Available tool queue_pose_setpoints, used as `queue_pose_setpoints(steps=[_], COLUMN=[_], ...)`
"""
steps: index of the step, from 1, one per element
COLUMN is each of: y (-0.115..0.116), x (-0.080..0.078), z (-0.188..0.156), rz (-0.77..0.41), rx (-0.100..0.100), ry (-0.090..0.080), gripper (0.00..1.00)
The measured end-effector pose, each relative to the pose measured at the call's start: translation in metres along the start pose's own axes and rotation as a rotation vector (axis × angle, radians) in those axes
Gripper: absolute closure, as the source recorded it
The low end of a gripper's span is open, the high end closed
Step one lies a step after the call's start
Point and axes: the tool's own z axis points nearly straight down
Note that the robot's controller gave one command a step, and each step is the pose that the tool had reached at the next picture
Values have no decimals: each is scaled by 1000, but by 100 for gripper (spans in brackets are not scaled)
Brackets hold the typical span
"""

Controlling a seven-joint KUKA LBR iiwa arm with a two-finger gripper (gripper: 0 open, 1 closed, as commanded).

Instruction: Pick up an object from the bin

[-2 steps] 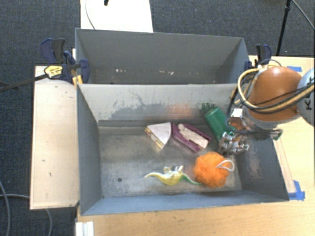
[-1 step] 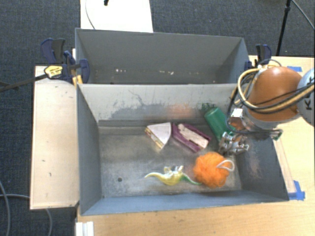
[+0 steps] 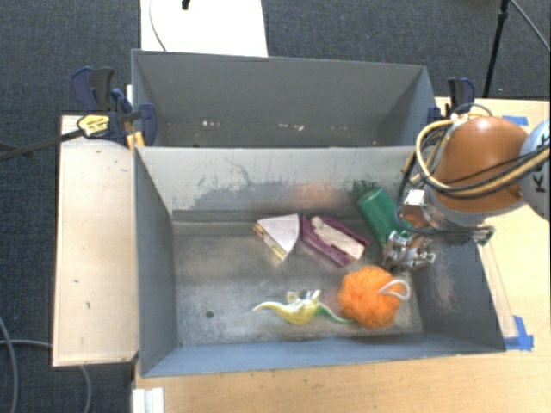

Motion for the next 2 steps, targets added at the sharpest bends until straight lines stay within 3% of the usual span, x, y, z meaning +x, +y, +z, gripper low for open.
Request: queue_pose_setpoints(steps=[2], y=[0], x=[0], z=[0], rz=[1], rx=[0], ry=[0], gripper=[100])
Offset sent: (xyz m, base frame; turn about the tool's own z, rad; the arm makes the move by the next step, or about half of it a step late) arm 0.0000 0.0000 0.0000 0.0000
